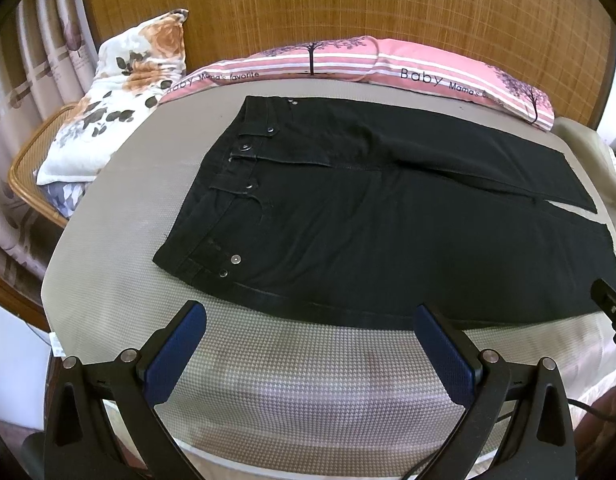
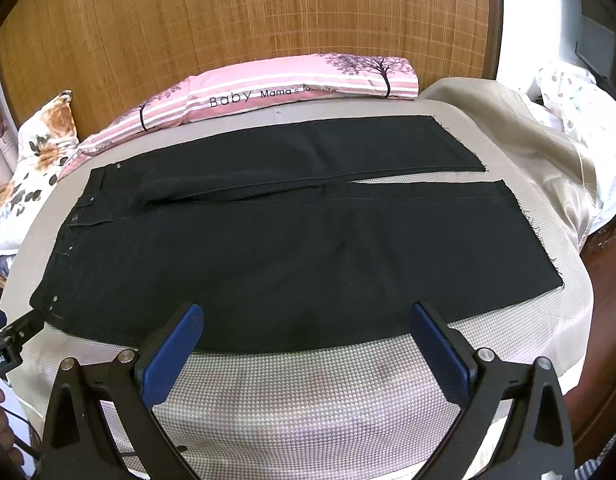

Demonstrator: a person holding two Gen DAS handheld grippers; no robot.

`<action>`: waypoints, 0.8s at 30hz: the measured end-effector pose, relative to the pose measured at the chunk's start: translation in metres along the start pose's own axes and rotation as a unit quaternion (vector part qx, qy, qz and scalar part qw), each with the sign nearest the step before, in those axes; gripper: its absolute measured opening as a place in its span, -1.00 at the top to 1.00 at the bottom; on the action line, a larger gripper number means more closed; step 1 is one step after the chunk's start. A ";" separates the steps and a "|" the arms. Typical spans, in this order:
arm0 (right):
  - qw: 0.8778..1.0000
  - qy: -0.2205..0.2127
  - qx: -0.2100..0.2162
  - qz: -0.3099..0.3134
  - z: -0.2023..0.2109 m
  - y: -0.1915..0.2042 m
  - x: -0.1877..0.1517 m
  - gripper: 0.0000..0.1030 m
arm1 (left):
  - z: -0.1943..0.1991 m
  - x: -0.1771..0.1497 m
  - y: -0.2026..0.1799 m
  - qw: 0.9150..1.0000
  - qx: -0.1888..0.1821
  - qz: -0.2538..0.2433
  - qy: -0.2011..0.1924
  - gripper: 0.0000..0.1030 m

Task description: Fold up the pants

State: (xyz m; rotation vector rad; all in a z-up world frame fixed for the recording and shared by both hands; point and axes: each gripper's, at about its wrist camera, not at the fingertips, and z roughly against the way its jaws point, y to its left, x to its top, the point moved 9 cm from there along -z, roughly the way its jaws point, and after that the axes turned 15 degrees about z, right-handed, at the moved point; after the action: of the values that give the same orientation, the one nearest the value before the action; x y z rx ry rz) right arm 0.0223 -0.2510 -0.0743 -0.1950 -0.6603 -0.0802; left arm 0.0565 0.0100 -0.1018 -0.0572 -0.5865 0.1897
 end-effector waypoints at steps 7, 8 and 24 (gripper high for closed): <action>1.000 0.003 0.003 0.001 -0.002 0.001 0.000 -0.95 | 0.000 -0.001 0.000 1.000 0.000 0.000 0.000 -0.99; 1.000 0.003 0.004 0.001 -0.002 0.001 0.000 -0.95 | 0.000 -0.001 0.001 1.000 0.000 0.000 0.000 -0.99; 1.000 0.005 0.010 0.005 -0.005 0.005 -0.001 -0.94 | 0.000 0.000 0.002 1.000 0.003 -0.002 -0.002 -0.99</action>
State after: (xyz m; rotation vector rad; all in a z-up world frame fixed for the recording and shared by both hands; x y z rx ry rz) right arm 0.0249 -0.2471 -0.0795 -0.1782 -0.6508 -0.0655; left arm 0.0559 0.0120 -0.1021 -0.0505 -0.5903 0.1875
